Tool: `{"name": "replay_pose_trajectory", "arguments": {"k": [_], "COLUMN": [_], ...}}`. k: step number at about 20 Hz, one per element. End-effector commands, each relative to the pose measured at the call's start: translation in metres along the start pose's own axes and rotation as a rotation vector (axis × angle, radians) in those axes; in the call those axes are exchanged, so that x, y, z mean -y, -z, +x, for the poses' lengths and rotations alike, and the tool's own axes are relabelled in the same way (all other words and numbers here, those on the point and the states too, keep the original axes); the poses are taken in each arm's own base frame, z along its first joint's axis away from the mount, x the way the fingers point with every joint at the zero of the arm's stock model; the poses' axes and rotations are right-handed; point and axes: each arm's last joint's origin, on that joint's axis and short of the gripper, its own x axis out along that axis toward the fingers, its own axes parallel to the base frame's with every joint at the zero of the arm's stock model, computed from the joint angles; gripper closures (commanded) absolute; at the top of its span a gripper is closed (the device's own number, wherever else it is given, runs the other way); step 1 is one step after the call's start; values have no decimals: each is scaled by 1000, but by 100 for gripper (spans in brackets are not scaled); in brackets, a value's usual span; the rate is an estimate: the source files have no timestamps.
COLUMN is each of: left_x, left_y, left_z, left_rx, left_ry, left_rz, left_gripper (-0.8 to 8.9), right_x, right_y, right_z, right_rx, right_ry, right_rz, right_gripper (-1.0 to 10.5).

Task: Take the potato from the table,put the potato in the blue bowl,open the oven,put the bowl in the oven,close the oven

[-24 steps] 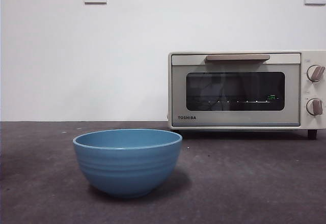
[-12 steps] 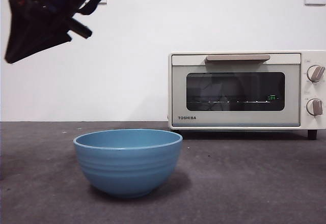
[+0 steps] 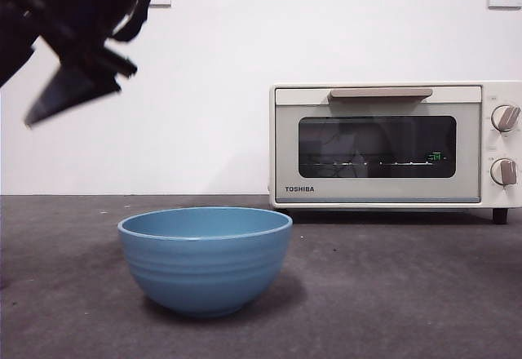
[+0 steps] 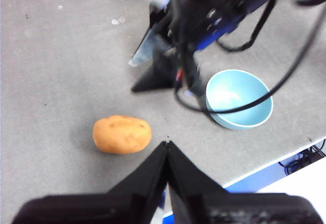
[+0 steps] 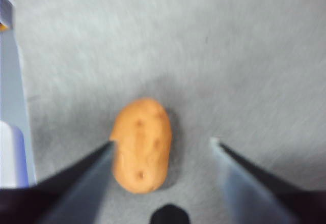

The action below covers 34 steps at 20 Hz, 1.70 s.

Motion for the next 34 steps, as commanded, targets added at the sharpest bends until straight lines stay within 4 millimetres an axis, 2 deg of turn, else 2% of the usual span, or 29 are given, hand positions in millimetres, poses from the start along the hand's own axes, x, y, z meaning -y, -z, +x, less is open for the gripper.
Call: {"name": "replay_pose_trajectory", "arguments": {"k": [1, 2, 4, 5, 9, 13, 16, 24, 25, 26, 27, 29, 30, 34], "left_x": [0, 0, 0, 0, 0, 0, 0, 0, 0, 0, 0, 0, 0, 0], "left_y": [1, 1, 1, 1, 1, 1, 1, 1, 1, 1, 1, 1, 1, 1], "left_z": [2, 2, 2, 2, 2, 2, 2, 2, 2, 2, 2, 2, 2, 2], "left_rx": [-4, -4, -4, -4, -4, -4, -4, -4, -5, -5, -5, -5, -5, -5], "left_ry": [3, 3, 3, 3, 3, 3, 3, 2, 2, 2, 2, 2, 2, 3], "left_rz": [-2, -2, -3, -3, -3, -3, -3, -2, -2, -2, -3, -2, -3, -2], "left_gripper": [819, 819, 819, 819, 819, 819, 819, 819, 819, 819, 819, 819, 819, 819], "right_x": [-4, -6, -9, -10, -22, -31, -30, -25, -26, -28, -28, -28, -27, -28], "right_y": [9, 11, 17, 18, 24, 21, 21, 44, 45, 44, 44, 44, 45, 41], "right_z": [21, 27, 38, 42, 57, 67, 75, 107, 108, 108, 108, 108, 108, 102], "right_rx": [-47, -61, -95, -106, -128, -78, -43, -127, -129, -128, -124, -127, -135, -132], "right_ry": [-10, -6, 27, 38, 15, -18, -15, -24, -25, -27, -24, -22, -20, -19], "right_rz": [19, 15, 2, 0, -16, -44, -44, -1, -2, -5, -2, 18, 21, 23], "right_gripper": [300, 236, 31, -11, -10, -3, -1, 9, 54, 158, 352, 836, 977, 950]}}
